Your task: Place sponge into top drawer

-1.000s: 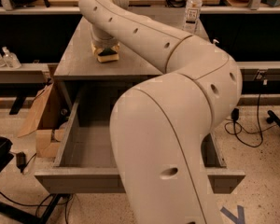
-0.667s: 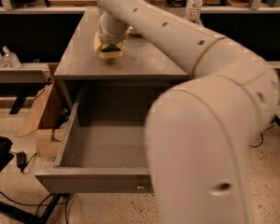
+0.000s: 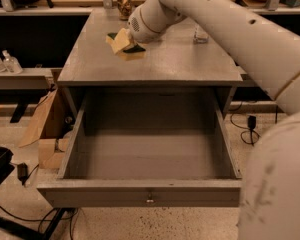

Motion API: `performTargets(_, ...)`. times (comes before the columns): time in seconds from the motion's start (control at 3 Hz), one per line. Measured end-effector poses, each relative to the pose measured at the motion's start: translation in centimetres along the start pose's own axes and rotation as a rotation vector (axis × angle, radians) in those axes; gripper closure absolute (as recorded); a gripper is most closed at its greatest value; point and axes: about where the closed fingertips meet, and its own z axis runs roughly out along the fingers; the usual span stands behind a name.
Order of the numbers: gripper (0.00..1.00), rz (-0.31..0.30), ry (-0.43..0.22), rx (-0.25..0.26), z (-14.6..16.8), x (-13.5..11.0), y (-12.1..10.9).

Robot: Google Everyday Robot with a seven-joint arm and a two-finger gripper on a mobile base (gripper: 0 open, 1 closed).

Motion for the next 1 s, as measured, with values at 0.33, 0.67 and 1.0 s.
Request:
performTargets(0.33,1.00,-0.126,0.016,-0.077,-3.0,3.5,1.8)
performTargets(0.67,1.00,-0.299,0.074,-0.193,-4.2,9.4,3.9)
performTargets(1.0,1.00,-0.400,0.102,-0.262,-4.0,14.0,4.6)
